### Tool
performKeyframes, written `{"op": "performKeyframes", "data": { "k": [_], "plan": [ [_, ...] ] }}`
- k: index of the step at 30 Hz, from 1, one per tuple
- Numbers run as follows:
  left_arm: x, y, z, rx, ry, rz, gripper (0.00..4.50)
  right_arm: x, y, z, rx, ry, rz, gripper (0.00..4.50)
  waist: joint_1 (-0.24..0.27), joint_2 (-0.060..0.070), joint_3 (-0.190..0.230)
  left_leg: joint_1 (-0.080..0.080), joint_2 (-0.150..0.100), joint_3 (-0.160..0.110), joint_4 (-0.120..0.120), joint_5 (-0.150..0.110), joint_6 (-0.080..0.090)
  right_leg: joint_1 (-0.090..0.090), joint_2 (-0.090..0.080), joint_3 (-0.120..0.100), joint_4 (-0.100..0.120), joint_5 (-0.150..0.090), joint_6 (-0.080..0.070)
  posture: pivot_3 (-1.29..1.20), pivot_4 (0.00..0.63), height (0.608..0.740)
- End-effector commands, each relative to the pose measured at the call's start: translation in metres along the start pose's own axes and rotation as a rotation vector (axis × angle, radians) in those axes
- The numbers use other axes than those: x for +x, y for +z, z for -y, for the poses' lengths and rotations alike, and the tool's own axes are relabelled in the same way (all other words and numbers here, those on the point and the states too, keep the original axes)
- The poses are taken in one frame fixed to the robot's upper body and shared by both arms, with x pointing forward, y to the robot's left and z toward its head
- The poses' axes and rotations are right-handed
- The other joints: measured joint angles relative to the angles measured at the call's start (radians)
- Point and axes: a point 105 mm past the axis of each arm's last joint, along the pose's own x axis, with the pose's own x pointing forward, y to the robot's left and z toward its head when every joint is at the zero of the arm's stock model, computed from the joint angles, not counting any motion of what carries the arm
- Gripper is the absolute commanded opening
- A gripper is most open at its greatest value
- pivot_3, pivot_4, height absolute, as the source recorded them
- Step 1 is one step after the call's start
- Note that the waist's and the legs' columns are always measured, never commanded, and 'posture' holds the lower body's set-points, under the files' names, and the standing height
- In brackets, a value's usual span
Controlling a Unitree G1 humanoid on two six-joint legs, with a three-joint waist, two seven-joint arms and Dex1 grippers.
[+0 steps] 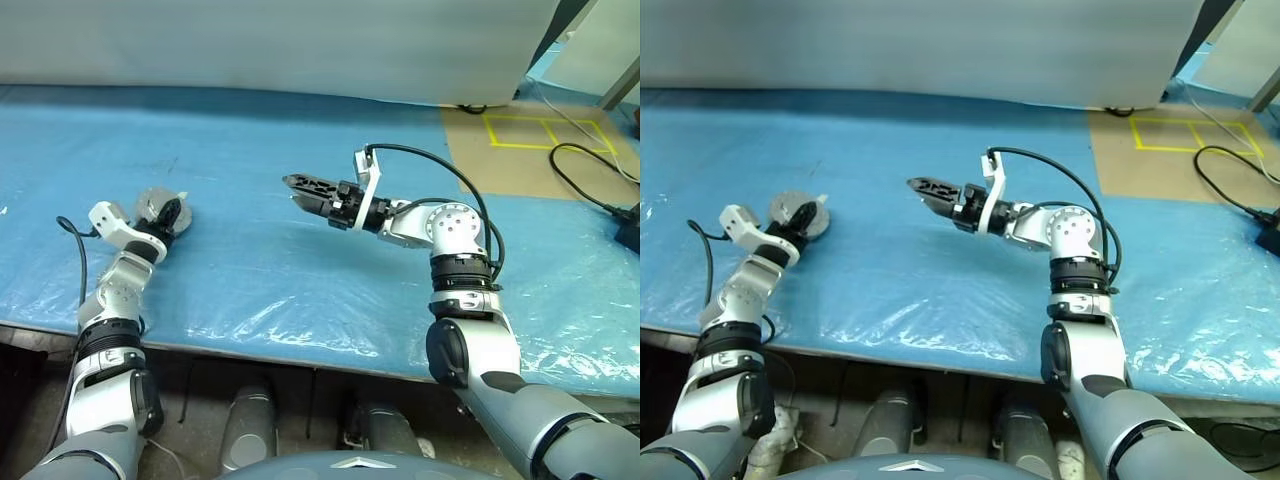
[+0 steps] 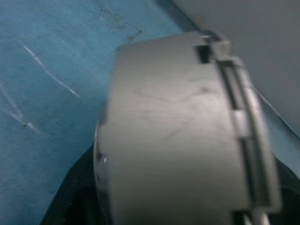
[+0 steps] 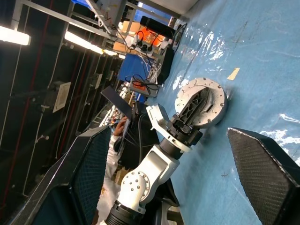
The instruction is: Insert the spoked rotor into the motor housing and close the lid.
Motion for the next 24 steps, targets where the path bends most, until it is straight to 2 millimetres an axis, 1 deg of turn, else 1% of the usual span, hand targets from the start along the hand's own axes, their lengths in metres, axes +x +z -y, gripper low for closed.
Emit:
{"op": "performKeyframes", "data": {
  "k": [1, 2, 3, 5, 8, 10, 15, 17, 19, 20, 21, 22, 23, 24],
  "plan": [
    [-0.004, 0.017, -0.004, 0.025, -0.008, 0.046, 4.46, -0.001, 0.002, -0.007, -0.033, 0.021, 0.012, 4.2, 0.0, 0.0, 0.0, 0.001, 0.0, 0.0, 0.0, 0.0, 0.0, 0.001, 0.0, 0.0, 0.0, 0.0, 0.0, 0.0, 0.15, 0.74],
    [-0.005, 0.023, -0.006, 0.029, 0.003, 0.06, 4.46, -0.001, 0.002, -0.007, -0.034, 0.019, 0.011, 4.2, 0.0, 0.0, 0.0, 0.002, 0.0, 0.0, 0.0, 0.0, 0.0, 0.001, 0.0, 0.0, 0.0, 0.0, 0.0, 0.0, 0.15, 0.74],
    [-0.008, 0.033, -0.006, 0.037, 0.002, 0.09, 4.46, -0.002, 0.002, -0.006, -0.035, 0.019, 0.01, 4.2, -0.001, 0.0, 0.0, 0.002, 0.0, 0.0, 0.0, 0.0, 0.0, 0.001, 0.0, 0.0, 0.0, 0.0, 0.0, 0.0, 0.15, 0.74],
    [-0.011, 0.048, -0.008, 0.054, 0.005, 0.13, 4.46, -0.002, 0.002, -0.006, -0.036, 0.019, 0.011, 4.2, -0.002, 0.0, 0.0, 0.002, 0.001, 0.0, 0.0, 0.0, 0.0, 0.001, 0.0, 0.0, 0.0, 0.0, -0.001, 0.0, 0.15, 0.74],
    [-0.024, 0.077, -0.002, 0.091, -0.057, 0.187, 4.46, -0.001, 0.001, -0.006, -0.036, 0.021, 0.012, 4.2, -0.002, 0.0, 0.0, 0.001, 0.001, 0.0, 0.0, 0.0, 0.0, 0.0, 0.0, 0.0, 0.0, 0.0, -0.001, 0.0, 0.15, 0.74],
    [-0.033, 0.095, -0.001, 0.145, -0.075, 0.207, 4.46, -0.001, 0.002, -0.006, -0.037, 0.023, 0.013, 4.2, 0.0, 0.0, 0.0, 0.0, 0.001, 0.0, 0.0, 0.0, 0.0, 0.0, 0.0, 0.0, 0.0, 0.0, -0.001, 0.0, 0.15, 0.74],
    [-0.044, 0.114, -0.001, 0.238, -0.082, 0.198, 4.46, -0.002, 0.002, -0.006, -0.04, 0.027, 0.015, 4.2, 0.003, 0.0, 0.0, 0.002, 0.0, 0.001, 0.0, 0.0, 0.0, 0.001, -0.001, -0.001, 0.0, 0.0, -0.001, 0.0, 0.15, 0.74],
    [-0.044, 0.118, 0.012, 0.273, -0.154, 0.178, 4.46, -0.003, 0.005, -0.007, -0.045, 0.034, 0.022, 4.2, 0.004, 0.0, 0.0, 0.002, 0.0, 0.001, 0.0, 0.0, 0.0, 0.001, -0.001, 0.0, 0.0, 0.0, -0.001, 0.0, 0.15, 0.74],
    [-0.04, 0.115, 0.045, 0.321, -0.287, 0.133, 4.46, -0.005, 0.009, -0.011, -0.066, 0.044, 0.023, 4.2, 0.006, 0.0, 0.0, 0.002, 0.0, 0.001, 0.001, 0.0, 0.0, 0.002, -0.001, -0.001, 0.0, 0.0, -0.001, 0.0, 0.15, 0.74],
    [-0.04, 0.113, 0.055, 0.337, -0.328, 0.115, 4.46, -0.006, 0.01, -0.012, -0.074, 0.046, 0.021, 4.2, 0.009, 0.0, 0.0, 0.002, 0.0, 0.001, 0.001, 0.0, 0.0, 0.002, -0.001, -0.001, 0.0, 0.0, -0.001, 0.0, 0.15, 0.74],
    [-0.04, 0.105, 0.077, 0.37, -0.425, 0.065, 4.46, -0.009, 0.012, -0.014, -0.092, 0.051, 0.017, 4.2, 0.01, 0.0, 0.0, 0.001, 0.0, 0.001, 0.001, 0.0, 0.0, 0.002, -0.001, -0.001, 0.0, 0.0, -0.001, 0.0, 0.15, 0.74],
    [-0.043, 0.091, 0.099, 0.43, -0.532, 0.002, 4.46, -0.012, 0.013, -0.016, -0.13, 0.05, 0.004, 4.2, 0.01, 0.0, 0.0, 0.002, 0.0, 0.001, 0.001, 0.0, 0.0, 0.002, -0.002, -0.001, 0.0, 0.0, -0.001, 0.0, 0.15, 0.74],
    [-0.046, 0.081, 0.113, 0.47, -0.604, -0.044, 4.46, -0.013, 0.014, -0.018, -0.156, 0.049, -0.008, 4.2, 0.012, 0.0, 0.0, 0.001, 0.0, 0.001, 0.001, 0.0, 0.0, 0.002, -0.001, -0.001, 0.0, 0.0, -0.001, 0.0, 0.15, 0.74],
    [-0.05, 0.064, 0.128, 0.511, -0.69, -0.114, 4.46, -0.016, 0.014, -0.018, -0.206, 0.036, -0.03, 4.2, 0.012, 0.0, 0.0, 0.001, -0.001, 0.001, 0.001, 0.0, 0.0, 0.001, -0.002, -0.001, 0.0, 0.0, -0.001, 0.0, 0.15, 0.74]
  ]
}}
